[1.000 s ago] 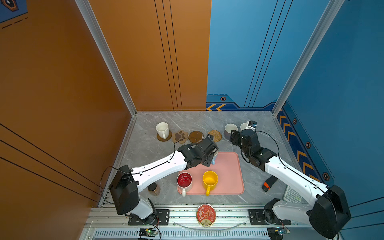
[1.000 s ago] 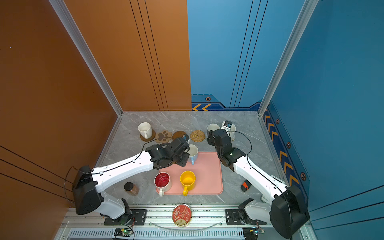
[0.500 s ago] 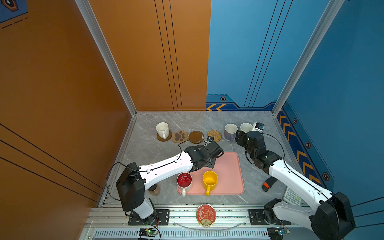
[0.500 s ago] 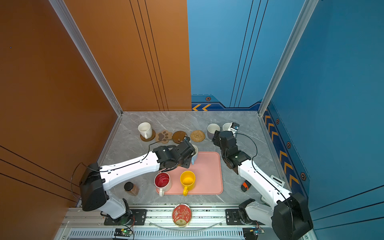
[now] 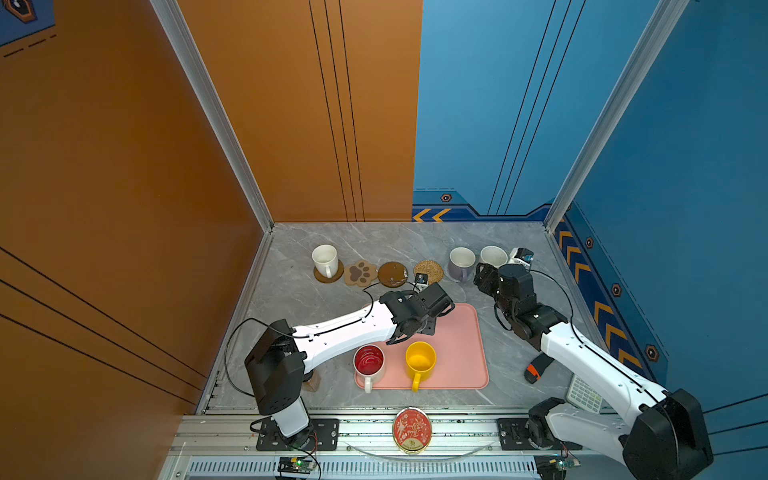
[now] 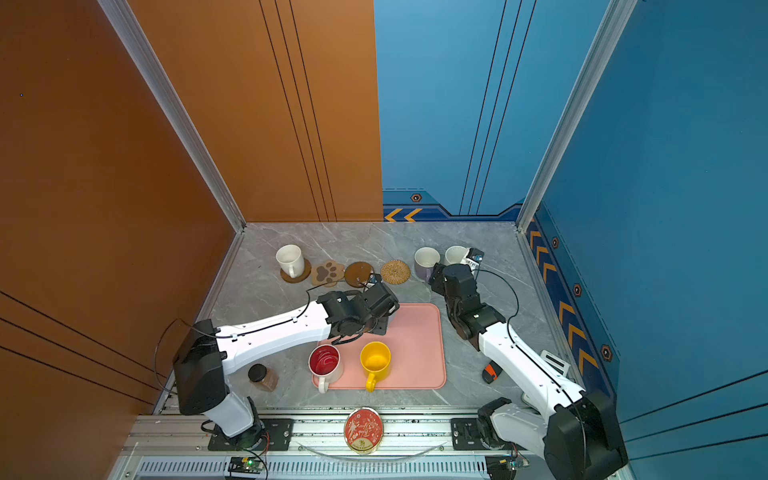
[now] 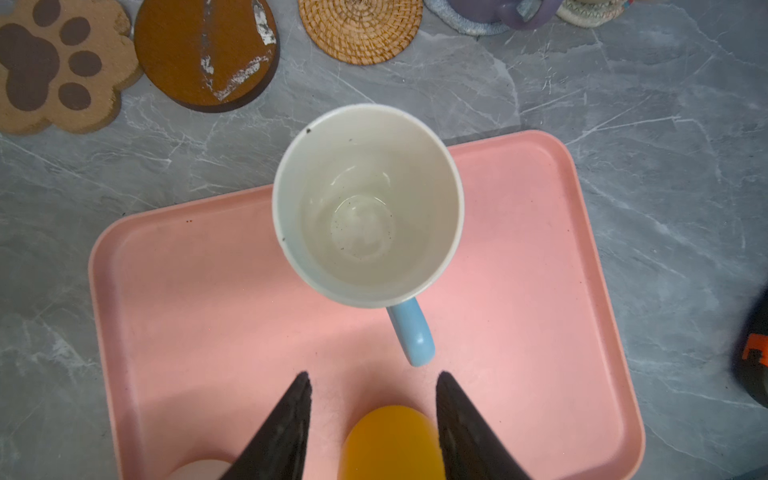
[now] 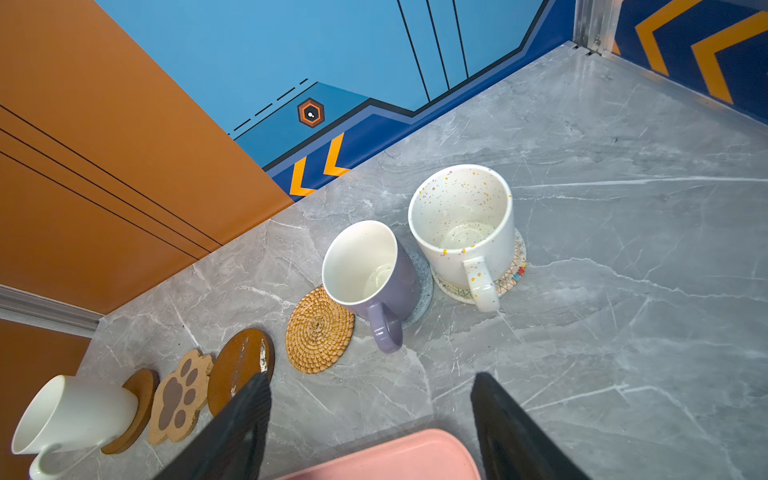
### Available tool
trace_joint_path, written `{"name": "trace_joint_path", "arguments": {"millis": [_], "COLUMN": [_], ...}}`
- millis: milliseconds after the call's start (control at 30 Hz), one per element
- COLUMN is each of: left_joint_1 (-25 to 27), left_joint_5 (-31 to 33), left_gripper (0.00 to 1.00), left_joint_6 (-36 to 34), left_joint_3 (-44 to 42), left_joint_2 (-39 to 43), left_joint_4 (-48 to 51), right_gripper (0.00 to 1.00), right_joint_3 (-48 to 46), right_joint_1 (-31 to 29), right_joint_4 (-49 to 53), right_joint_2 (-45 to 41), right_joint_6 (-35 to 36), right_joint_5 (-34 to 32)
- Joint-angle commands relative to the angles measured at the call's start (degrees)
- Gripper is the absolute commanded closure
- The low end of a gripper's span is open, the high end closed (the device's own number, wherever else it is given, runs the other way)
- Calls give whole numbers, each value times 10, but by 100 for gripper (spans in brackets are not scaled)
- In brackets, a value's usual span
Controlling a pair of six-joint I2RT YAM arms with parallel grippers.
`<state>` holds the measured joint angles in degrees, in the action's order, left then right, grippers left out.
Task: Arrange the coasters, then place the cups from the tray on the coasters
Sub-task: 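Lower the left gripper onto the rim of the blue-handled white mug, then close the left gripper on the mug rim and lift it off the tray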
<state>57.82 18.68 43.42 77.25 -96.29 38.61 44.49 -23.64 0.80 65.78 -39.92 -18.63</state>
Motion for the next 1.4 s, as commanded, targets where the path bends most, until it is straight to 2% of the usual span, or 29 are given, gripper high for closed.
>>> {"name": "trace_joint_path", "arguments": {"millis": [0,700,1367], "left_joint_1": [6,7,-7], "left_joint_5": [7,-34,14], "left_gripper": [50,51,58], "left_joint_6": [22,27,30], "left_joint_3": [19,62,39], "left_joint_2": [-12,-90,-107], "left_joint_4": [10,10,20], "right_gripper": [25,25,25], "right_joint_3": [-5,-5,-6], "right_joint_1": [4,15,19], "right_joint_4": [-15,-26,-26], "right_joint_2": [4,27,32], "right_joint_6": [-8,-13,-16], "right_joint_5": [10,29,36]}}
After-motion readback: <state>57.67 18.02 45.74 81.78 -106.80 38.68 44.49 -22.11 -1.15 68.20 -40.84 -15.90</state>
